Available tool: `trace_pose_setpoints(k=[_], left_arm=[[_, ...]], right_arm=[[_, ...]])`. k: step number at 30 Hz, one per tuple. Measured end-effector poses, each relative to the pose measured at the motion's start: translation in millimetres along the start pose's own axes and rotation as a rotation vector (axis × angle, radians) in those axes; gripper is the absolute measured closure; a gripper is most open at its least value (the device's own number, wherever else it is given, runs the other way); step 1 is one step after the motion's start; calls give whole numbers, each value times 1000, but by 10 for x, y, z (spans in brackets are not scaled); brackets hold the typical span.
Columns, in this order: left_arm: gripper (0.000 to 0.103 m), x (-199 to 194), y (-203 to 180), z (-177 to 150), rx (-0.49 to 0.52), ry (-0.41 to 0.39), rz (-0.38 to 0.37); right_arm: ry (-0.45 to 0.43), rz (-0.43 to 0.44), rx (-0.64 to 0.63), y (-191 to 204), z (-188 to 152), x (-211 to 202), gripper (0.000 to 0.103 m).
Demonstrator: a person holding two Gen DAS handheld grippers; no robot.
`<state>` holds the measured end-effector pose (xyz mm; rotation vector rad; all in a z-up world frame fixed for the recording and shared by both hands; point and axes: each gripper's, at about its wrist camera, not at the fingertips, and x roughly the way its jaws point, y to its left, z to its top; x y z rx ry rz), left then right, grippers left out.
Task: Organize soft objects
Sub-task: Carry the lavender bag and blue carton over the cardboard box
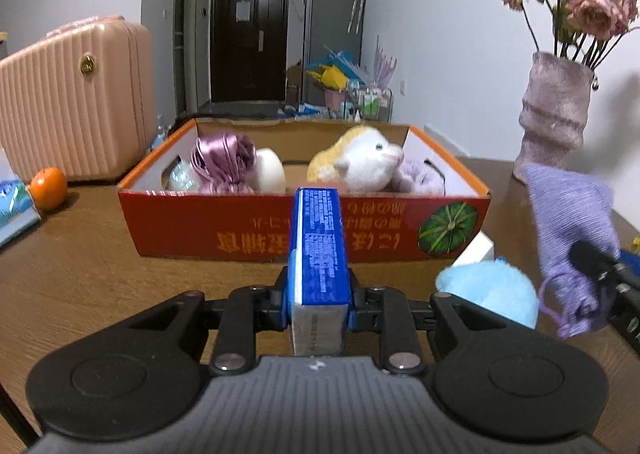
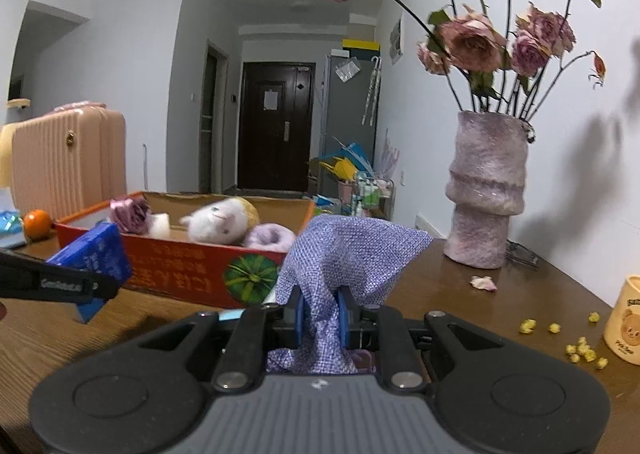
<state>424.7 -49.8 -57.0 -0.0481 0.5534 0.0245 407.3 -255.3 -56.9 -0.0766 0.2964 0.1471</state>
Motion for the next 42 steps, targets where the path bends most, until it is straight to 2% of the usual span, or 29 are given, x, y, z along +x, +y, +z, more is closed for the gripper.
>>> trace_pose_setpoints(k=[15, 29, 42], left_arm=[[78, -237, 237, 228, -69, -97, -18], [78, -215, 542, 429, -135, -148, 3], [78, -6, 857, 671, -181, -177, 32]], right_arm=[[-56, 47, 40, 496, 123, 86, 87], [-108, 51, 62, 821, 294, 310, 87], [-134, 61, 79, 1148, 477, 656, 87]])
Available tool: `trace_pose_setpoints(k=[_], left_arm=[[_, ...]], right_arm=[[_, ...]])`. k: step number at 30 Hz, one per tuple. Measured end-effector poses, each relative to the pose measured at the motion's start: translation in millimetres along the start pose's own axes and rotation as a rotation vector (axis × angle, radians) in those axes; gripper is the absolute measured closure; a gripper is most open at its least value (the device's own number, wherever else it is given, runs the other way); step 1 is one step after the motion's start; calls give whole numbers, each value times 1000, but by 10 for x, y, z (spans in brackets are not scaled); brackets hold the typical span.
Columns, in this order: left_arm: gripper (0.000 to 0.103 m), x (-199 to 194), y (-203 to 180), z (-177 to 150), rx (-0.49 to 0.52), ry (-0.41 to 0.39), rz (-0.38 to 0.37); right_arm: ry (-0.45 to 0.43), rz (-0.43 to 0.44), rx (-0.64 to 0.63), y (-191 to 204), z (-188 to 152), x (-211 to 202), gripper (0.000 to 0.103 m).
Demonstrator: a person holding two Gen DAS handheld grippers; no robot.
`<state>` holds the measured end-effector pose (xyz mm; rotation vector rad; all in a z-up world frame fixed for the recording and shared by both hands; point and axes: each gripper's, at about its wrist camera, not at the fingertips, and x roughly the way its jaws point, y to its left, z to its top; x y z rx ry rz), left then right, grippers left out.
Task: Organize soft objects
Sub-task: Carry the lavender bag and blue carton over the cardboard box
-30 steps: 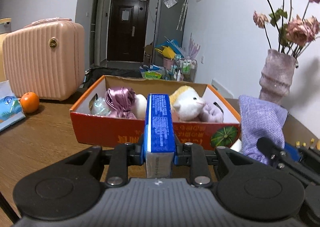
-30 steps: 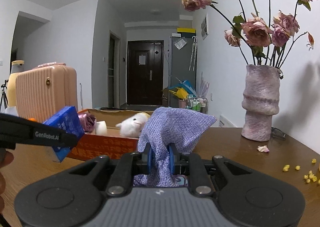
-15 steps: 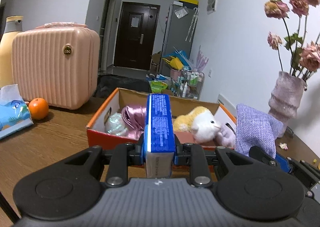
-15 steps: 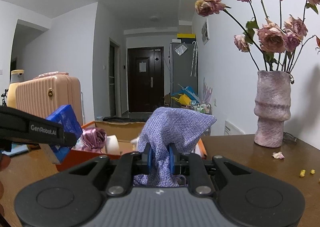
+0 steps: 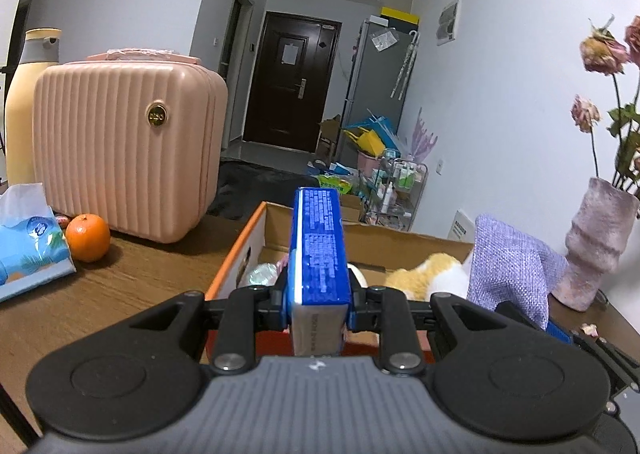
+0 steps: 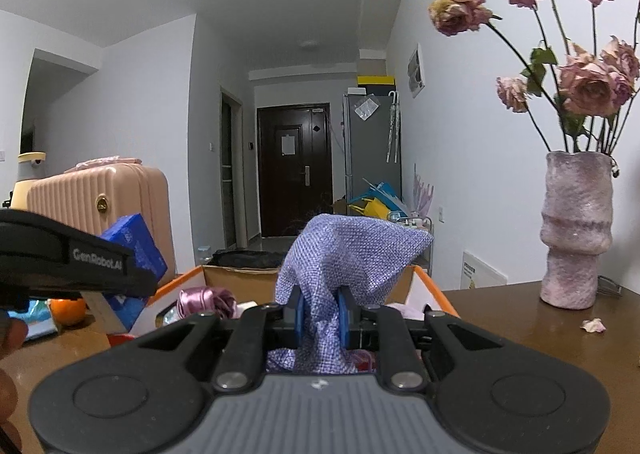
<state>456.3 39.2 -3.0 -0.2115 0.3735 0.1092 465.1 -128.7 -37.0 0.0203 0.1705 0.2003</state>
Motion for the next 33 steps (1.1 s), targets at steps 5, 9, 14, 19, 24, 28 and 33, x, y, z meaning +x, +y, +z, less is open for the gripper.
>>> trace_pose_setpoints(k=[5, 9, 14, 19, 24, 28, 33], left_arm=[[78, 136, 70, 82, -11, -7, 10], [78, 226, 110, 139, -17, -16, 14], [78, 319, 120, 211, -13, -36, 21], [78, 431, 79, 267, 5, -54, 33], [78, 556, 47, 323, 15, -70, 36], [78, 660, 33, 349, 19, -76, 33], [78, 813, 18, 356, 31, -70, 37]], right_arm=[[-9, 2, 3, 75, 35, 127, 87], [-10, -2, 6, 102, 58, 234, 87], [-14, -8, 7, 123, 89, 393, 87], [-12, 1, -1, 166, 121, 519, 87], [-14, 2, -5, 188, 148, 665, 87], [-2, 4, -11, 213, 144, 784, 87], [13, 5, -18, 215, 151, 901, 87]])
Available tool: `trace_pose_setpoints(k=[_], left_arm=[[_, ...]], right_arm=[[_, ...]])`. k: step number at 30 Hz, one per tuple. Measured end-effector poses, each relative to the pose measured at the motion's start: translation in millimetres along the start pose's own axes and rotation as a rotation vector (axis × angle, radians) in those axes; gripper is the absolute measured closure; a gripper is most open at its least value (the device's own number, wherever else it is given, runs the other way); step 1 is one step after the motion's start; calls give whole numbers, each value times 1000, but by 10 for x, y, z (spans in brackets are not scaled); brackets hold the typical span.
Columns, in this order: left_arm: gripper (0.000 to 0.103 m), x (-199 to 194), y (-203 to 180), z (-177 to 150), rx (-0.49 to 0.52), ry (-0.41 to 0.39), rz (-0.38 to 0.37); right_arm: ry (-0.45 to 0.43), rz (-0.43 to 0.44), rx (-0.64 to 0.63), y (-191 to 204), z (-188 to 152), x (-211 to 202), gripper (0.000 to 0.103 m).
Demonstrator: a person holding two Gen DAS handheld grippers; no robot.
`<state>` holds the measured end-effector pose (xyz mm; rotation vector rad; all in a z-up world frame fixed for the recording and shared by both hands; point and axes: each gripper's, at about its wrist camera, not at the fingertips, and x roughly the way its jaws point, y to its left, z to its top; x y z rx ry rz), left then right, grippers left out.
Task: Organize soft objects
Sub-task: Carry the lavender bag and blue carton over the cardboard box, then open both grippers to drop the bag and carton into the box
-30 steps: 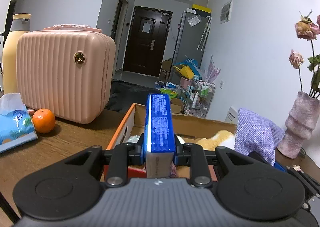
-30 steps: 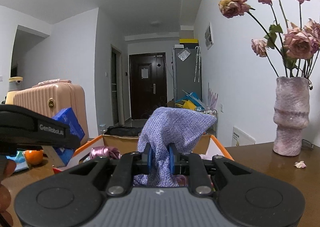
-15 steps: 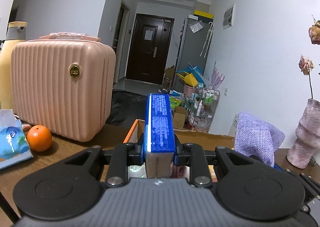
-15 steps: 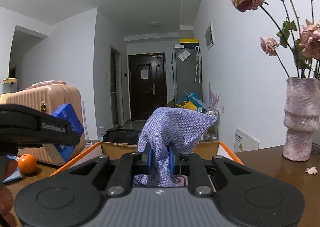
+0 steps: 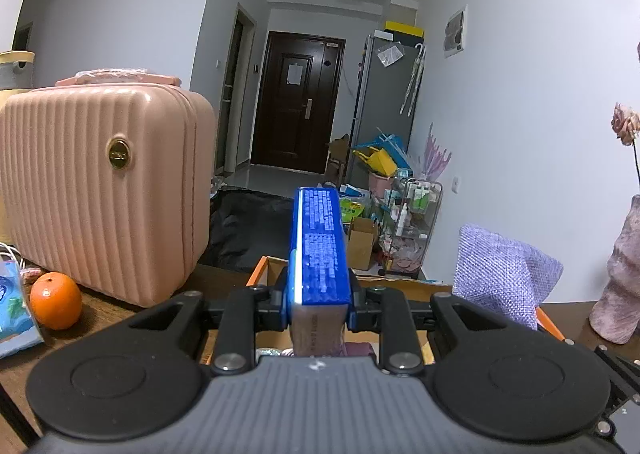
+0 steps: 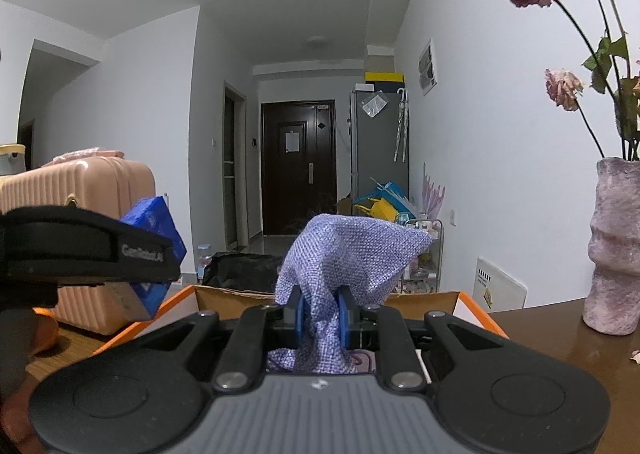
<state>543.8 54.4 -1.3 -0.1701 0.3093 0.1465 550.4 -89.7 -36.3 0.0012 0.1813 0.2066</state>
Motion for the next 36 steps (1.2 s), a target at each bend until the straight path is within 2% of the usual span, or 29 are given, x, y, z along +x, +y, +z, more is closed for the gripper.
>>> trace_pose_setpoints(k=[18, 19, 21, 23, 25, 27, 28, 29, 30, 32, 36], left_arm=[[77, 357, -45, -51, 38, 38, 6], [77, 367, -56, -55, 47, 39, 7], [68, 369, -75, -65, 61, 42, 9], [37, 364, -71, -62, 58, 37, -1], [20, 334, -51, -45, 44, 27, -5], [8, 285, -33, -45, 29, 2, 15], [0, 263, -29, -44, 27, -11, 26], [0, 247, -25, -44, 26, -20, 38], [0, 235, -23, -45, 24, -29, 53], [0, 205, -16, -46, 20, -48, 83], [0, 217, -7, -48, 20, -34, 87]], right_arm=[[88, 7, 10, -67, -6, 288, 84], [95, 8, 13, -71, -9, 298, 82], [104, 12, 27, -85, -8, 306, 72], [113, 0, 34, -103, -12, 312, 47], [112, -17, 48, -134, -19, 301, 32], [104, -29, 63, -160, -15, 281, 21], [101, -38, 68, -169, -14, 275, 10], [94, -52, 73, -181, -18, 266, 2], [86, -63, 78, -194, -22, 257, 0], [83, -68, 84, -220, -31, 252, 0], [103, -65, 100, -247, -47, 298, 0]])
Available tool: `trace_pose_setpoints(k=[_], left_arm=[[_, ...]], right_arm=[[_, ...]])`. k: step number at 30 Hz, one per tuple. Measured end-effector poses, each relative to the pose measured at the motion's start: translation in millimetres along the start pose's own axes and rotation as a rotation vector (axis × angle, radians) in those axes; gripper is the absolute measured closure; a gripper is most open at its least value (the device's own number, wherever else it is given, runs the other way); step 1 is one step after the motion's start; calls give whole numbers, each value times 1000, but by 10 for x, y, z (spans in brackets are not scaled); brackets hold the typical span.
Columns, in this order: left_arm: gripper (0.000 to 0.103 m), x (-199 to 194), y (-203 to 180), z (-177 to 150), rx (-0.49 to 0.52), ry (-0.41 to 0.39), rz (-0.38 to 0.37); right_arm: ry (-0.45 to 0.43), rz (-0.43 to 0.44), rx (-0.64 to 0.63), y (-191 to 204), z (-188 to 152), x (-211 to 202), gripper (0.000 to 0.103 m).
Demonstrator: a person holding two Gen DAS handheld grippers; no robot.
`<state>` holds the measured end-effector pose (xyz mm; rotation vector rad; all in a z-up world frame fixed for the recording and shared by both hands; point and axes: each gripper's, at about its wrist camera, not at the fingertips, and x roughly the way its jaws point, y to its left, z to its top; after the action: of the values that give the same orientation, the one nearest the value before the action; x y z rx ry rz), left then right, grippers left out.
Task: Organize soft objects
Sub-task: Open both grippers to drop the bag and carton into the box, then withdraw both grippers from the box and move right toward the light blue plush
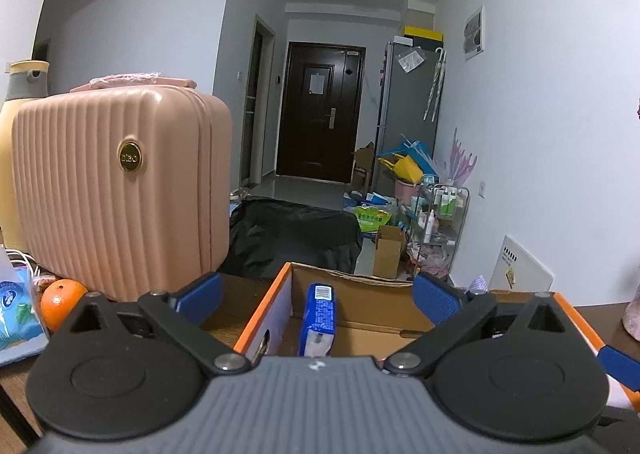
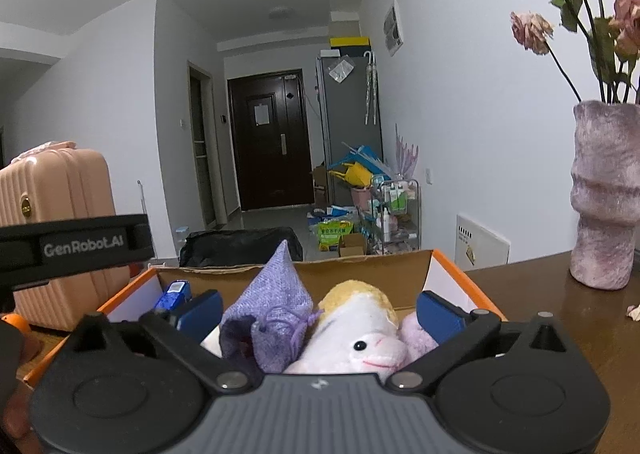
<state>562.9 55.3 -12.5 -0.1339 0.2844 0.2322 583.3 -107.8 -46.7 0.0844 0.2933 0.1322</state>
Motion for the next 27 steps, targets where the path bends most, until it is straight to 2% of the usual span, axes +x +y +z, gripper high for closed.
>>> trace_pose_setpoints(k=[17, 27], left_arm=[[0, -83, 115, -26, 16, 0, 19], [0, -348, 209, -136, 50, -3, 38]], right_arm=[[-16, 31, -34, 24, -30, -181, 0], [-15, 36, -73, -19, -109, -461, 0]])
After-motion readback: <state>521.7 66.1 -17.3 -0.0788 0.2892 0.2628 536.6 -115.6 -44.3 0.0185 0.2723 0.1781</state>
